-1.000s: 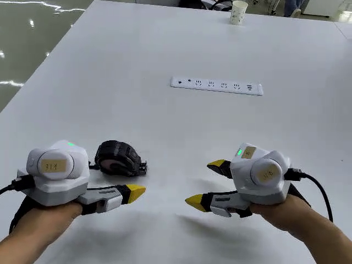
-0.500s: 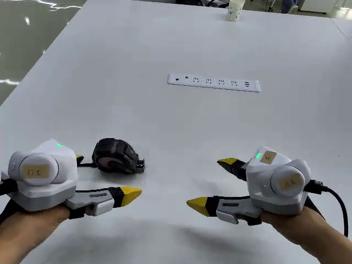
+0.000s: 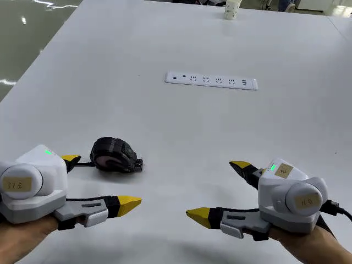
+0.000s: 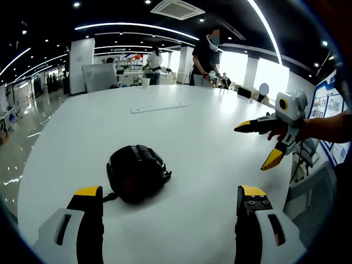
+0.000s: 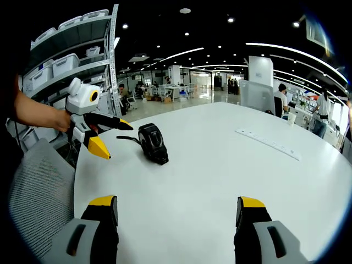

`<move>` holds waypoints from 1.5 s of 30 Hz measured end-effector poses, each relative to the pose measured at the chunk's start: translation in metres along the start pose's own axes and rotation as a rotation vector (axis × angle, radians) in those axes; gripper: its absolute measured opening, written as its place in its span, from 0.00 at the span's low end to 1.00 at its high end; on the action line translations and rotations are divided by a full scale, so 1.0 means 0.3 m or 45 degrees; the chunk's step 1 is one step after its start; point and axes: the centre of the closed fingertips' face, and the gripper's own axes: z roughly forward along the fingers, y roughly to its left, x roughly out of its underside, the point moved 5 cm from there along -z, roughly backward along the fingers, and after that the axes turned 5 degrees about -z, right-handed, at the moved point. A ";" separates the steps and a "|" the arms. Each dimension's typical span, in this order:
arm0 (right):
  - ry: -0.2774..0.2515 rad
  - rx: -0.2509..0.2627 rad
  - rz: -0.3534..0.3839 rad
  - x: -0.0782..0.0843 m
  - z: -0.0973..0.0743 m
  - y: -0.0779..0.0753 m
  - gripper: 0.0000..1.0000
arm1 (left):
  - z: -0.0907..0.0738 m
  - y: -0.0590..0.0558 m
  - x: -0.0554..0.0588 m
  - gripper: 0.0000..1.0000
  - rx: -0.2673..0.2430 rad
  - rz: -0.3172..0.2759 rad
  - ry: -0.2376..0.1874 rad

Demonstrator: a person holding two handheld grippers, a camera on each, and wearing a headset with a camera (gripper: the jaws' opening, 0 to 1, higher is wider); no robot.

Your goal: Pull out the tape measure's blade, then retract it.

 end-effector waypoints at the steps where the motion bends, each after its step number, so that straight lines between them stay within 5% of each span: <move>1: -0.002 0.005 0.003 -0.001 -0.003 0.000 0.91 | -0.003 -0.003 -0.001 0.99 0.006 0.009 -0.008; 14: -0.011 0.063 0.077 0.025 -0.041 0.019 0.99 | -0.026 -0.024 -0.002 0.99 0.046 0.076 -0.043; 27: -0.013 0.089 0.112 0.036 -0.065 0.021 0.99 | -0.039 -0.030 -0.007 0.99 0.061 0.053 -0.072; 45: -0.044 0.128 0.122 0.021 -0.077 0.000 0.99 | -0.049 -0.020 0.009 0.99 0.071 0.026 -0.043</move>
